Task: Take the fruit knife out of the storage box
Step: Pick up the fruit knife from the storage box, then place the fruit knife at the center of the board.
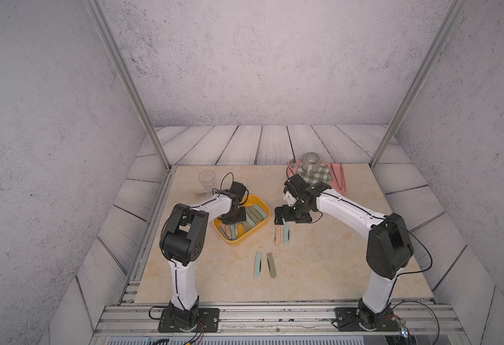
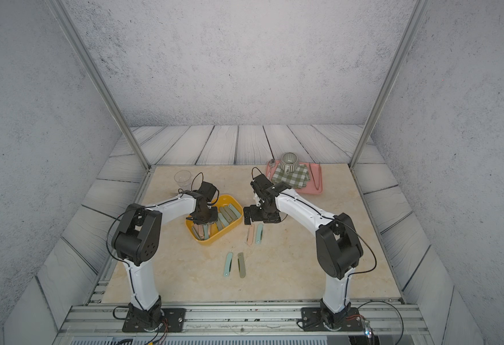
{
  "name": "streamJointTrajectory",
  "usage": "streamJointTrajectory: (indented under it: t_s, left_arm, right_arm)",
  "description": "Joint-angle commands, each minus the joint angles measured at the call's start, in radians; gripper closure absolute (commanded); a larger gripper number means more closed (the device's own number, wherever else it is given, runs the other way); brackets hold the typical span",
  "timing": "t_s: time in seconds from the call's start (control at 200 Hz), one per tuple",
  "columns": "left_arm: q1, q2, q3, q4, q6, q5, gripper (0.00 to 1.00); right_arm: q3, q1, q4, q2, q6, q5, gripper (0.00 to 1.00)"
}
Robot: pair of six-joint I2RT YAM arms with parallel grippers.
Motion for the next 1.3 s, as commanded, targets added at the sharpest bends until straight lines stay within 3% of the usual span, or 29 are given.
streamJointTrajectory:
  t_s: [0.0,0.34,0.681,0.986,1.296]
  left_arm:
    - [-0.001,-0.012,-0.006,-0.042,0.006,0.018,0.85]
    - [-0.003,-0.13,0.075,-0.066,0.039,0.033,1.0]
    - [-0.023,-0.352,0.031,-0.145,0.033,0.116,1.0]
    - [-0.112,-0.573,-0.089,-0.189,-0.044,0.114,1.0]
    - [-0.221,-0.689,-0.192,-0.205,-0.119,0.092,1.0]
  right_arm:
    - [0.027,-0.005,-0.017,0.008,-0.011,-0.007,0.01]
    - [0.047,-0.005,-0.026,-0.003,-0.022,0.015,0.01]
    - [0.076,-0.005,-0.059,-0.037,-0.033,0.032,0.01]
    - [0.028,-0.005,-0.062,-0.088,-0.015,0.034,0.01]
    - [-0.06,-0.003,-0.021,-0.166,0.025,0.026,0.01]
